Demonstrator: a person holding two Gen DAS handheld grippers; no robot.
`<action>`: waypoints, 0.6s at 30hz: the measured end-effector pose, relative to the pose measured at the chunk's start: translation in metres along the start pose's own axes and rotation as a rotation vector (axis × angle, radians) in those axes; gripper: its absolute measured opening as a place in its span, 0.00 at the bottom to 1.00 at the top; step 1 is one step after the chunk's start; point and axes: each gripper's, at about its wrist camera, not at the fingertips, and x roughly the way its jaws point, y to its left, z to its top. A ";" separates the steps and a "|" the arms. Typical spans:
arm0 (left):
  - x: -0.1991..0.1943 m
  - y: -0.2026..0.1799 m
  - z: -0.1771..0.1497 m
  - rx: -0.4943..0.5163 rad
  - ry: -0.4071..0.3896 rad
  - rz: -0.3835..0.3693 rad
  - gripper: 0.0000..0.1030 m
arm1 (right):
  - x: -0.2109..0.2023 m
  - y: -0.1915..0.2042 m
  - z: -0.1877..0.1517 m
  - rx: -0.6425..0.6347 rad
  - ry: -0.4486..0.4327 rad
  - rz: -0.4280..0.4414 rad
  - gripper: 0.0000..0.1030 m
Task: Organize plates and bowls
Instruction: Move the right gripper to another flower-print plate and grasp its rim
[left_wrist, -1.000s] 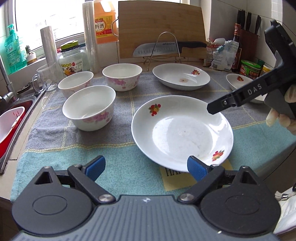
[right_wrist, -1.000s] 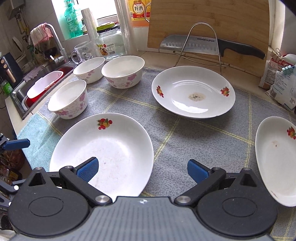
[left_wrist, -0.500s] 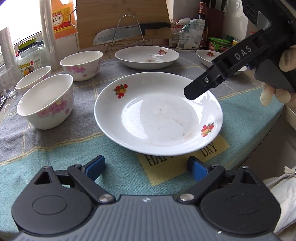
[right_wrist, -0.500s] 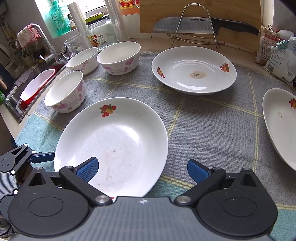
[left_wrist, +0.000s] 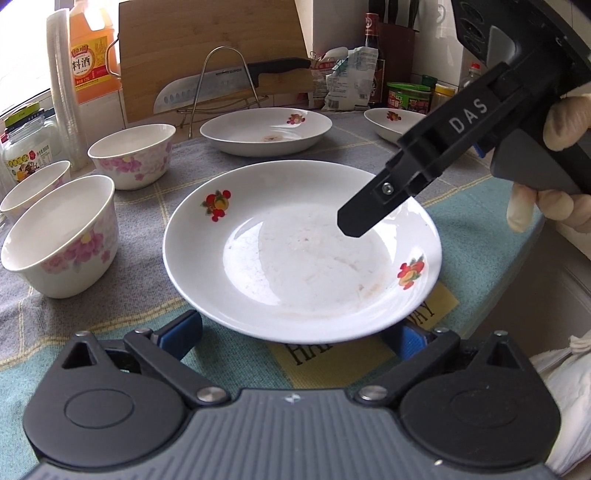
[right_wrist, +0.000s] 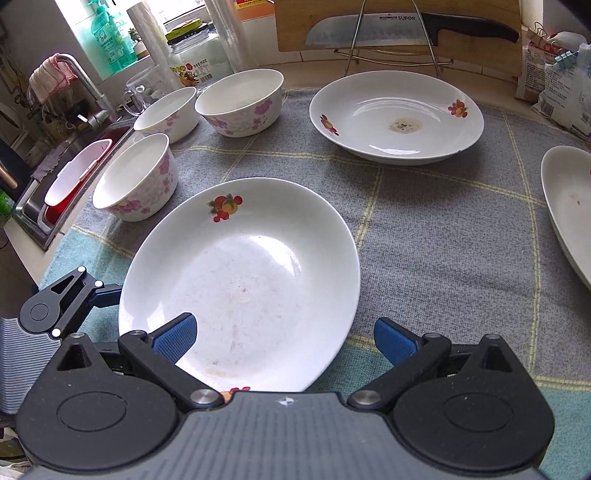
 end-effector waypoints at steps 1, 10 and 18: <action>0.000 0.000 -0.001 0.001 -0.005 -0.001 1.00 | 0.002 0.000 0.001 0.003 0.002 0.001 1.00; 0.000 0.002 -0.003 0.008 -0.029 -0.011 1.00 | 0.020 0.002 0.016 -0.009 0.021 0.044 1.00; -0.003 0.001 -0.006 0.017 -0.049 -0.017 1.00 | 0.030 -0.002 0.034 -0.073 0.054 0.100 1.00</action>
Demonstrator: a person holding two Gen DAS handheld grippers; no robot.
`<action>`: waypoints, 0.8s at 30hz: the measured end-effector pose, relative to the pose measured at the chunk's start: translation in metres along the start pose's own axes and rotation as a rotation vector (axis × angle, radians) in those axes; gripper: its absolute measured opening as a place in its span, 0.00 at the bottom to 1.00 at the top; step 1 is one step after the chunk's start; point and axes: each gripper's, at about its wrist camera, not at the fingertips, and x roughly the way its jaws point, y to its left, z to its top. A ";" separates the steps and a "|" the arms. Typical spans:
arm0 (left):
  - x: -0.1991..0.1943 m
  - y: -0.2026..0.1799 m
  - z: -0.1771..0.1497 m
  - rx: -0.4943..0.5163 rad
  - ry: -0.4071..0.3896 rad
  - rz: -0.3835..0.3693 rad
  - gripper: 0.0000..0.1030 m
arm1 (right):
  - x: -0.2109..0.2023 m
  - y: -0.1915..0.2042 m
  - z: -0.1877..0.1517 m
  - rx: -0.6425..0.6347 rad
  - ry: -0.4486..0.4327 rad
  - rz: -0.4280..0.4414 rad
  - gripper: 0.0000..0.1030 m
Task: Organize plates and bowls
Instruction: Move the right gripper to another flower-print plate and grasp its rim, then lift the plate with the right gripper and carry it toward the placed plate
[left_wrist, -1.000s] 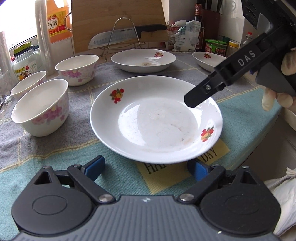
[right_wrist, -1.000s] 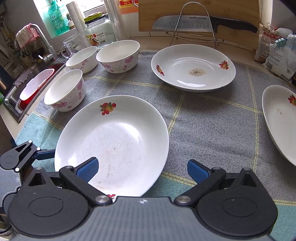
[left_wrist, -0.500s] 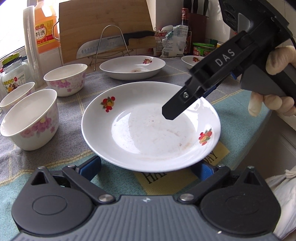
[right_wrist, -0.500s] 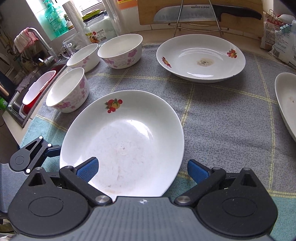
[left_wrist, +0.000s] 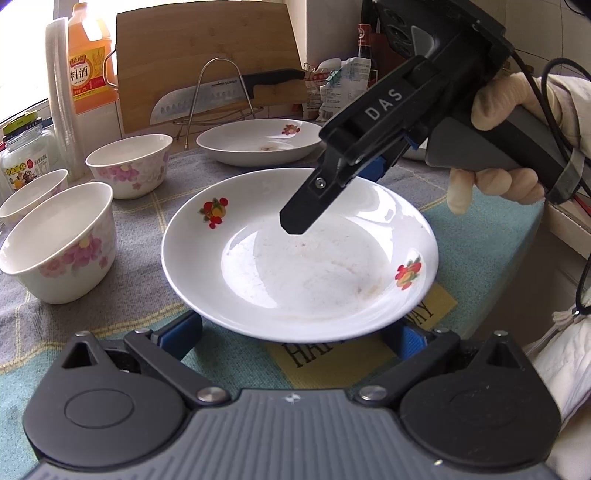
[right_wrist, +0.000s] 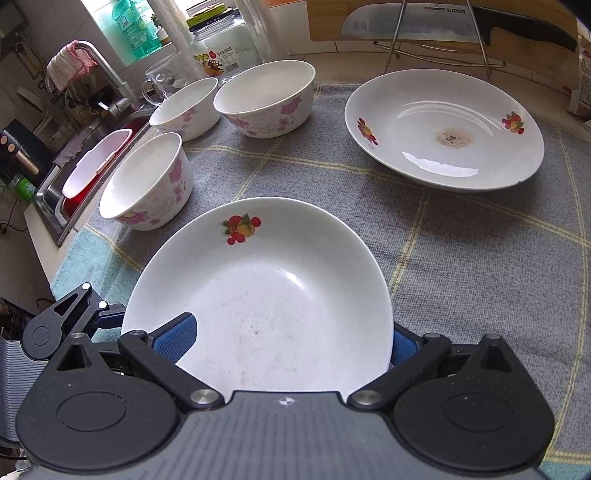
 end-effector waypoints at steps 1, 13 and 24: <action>0.000 0.000 0.000 0.004 -0.002 -0.005 1.00 | 0.001 -0.001 0.002 -0.010 0.005 0.008 1.00; -0.001 0.003 0.001 0.061 -0.007 -0.043 1.00 | 0.011 -0.008 0.028 -0.095 0.068 0.102 1.00; -0.001 0.003 0.002 0.080 0.003 -0.049 1.00 | 0.019 -0.007 0.045 -0.149 0.119 0.150 1.00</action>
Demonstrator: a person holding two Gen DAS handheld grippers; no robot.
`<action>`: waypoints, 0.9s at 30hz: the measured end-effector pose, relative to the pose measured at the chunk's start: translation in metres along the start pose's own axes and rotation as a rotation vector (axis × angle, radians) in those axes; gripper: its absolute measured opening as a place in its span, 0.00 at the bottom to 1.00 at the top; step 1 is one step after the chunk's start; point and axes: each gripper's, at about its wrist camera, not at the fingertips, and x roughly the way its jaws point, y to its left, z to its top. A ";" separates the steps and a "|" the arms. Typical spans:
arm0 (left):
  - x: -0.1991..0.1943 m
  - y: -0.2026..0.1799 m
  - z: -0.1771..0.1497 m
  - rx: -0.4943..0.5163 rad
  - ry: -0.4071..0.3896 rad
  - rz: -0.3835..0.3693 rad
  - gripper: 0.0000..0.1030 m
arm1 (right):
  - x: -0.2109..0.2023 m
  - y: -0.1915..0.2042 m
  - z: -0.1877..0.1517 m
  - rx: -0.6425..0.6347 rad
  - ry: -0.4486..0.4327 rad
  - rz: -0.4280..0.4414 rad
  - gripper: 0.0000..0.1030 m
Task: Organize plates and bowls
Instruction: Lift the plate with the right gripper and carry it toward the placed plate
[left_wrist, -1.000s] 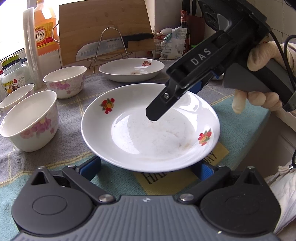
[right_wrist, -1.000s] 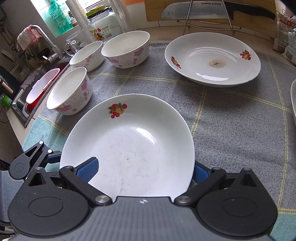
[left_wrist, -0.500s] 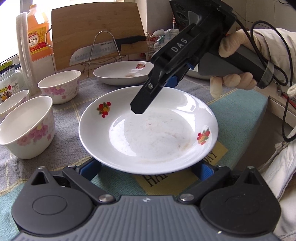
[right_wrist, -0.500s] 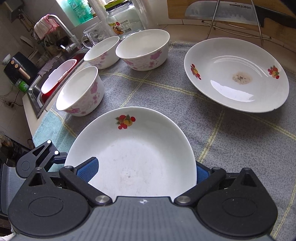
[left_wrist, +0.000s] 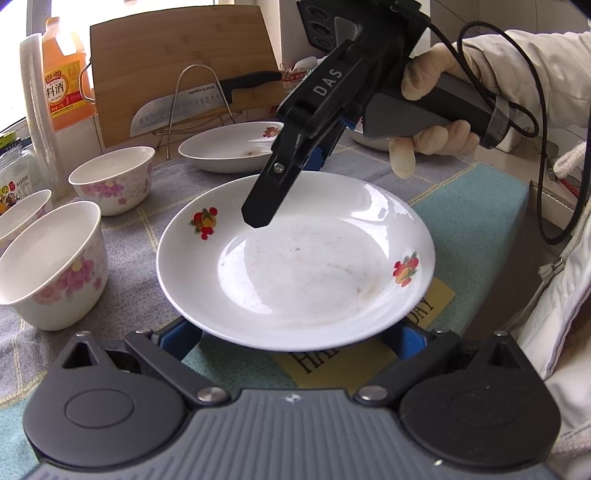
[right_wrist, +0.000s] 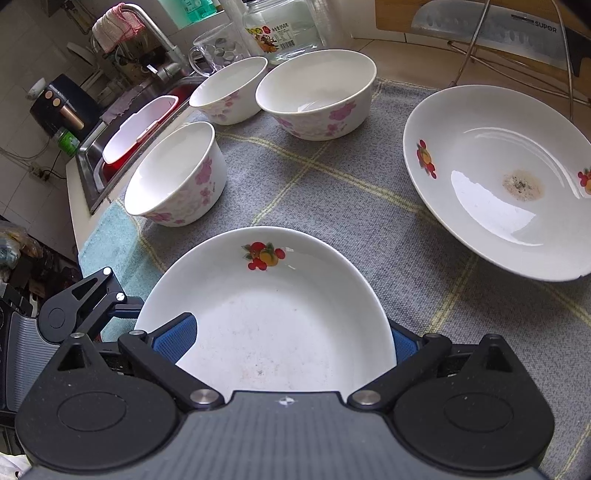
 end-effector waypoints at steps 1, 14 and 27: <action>0.000 0.000 0.001 0.000 0.002 0.000 1.00 | 0.000 0.000 0.000 0.001 0.004 0.003 1.00; 0.002 0.001 0.005 0.014 0.018 0.005 0.99 | 0.001 0.002 0.003 -0.026 0.051 -0.002 1.00; -0.001 0.000 0.024 0.012 0.026 -0.023 0.99 | -0.014 -0.005 0.000 0.014 0.052 0.007 1.00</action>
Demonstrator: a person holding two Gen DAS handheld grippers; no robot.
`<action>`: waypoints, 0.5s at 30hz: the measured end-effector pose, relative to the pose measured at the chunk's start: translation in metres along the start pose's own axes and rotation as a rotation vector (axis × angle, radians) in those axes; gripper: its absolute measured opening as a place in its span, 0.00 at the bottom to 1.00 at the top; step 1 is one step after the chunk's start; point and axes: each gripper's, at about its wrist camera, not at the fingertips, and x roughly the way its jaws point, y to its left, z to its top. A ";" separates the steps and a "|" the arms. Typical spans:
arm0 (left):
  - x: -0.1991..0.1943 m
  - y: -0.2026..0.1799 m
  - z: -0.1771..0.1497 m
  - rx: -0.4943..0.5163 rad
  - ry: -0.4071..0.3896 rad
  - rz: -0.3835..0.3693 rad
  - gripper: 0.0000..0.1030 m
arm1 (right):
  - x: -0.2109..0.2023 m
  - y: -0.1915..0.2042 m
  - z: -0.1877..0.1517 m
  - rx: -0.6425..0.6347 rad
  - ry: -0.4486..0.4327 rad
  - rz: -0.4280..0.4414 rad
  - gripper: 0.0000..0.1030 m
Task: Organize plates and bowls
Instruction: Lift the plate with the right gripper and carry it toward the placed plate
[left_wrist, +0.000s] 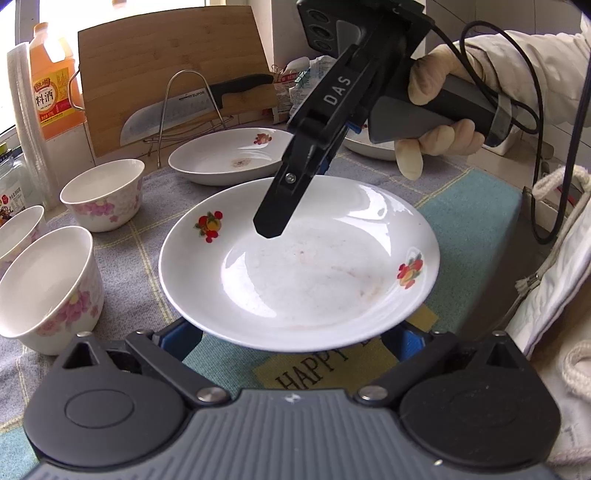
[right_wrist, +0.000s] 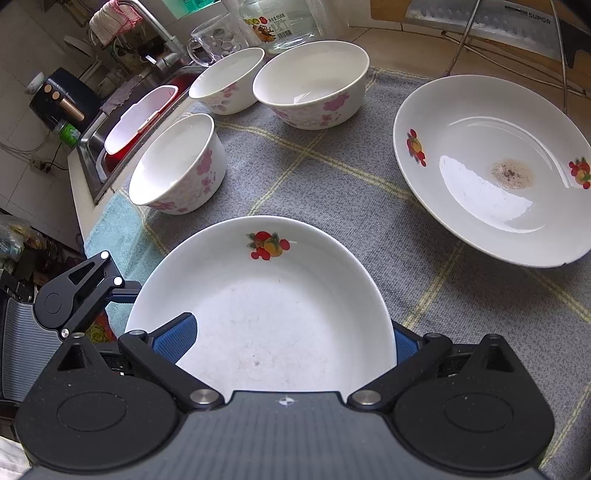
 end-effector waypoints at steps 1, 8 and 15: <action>0.000 -0.001 0.003 0.007 0.003 -0.001 0.99 | -0.002 -0.001 0.000 0.002 -0.003 0.001 1.00; 0.006 -0.008 0.022 0.027 0.005 -0.016 0.99 | -0.025 -0.012 -0.005 0.015 -0.030 0.001 1.00; 0.019 -0.020 0.043 0.049 0.002 -0.040 0.99 | -0.050 -0.030 -0.012 0.042 -0.067 -0.004 1.00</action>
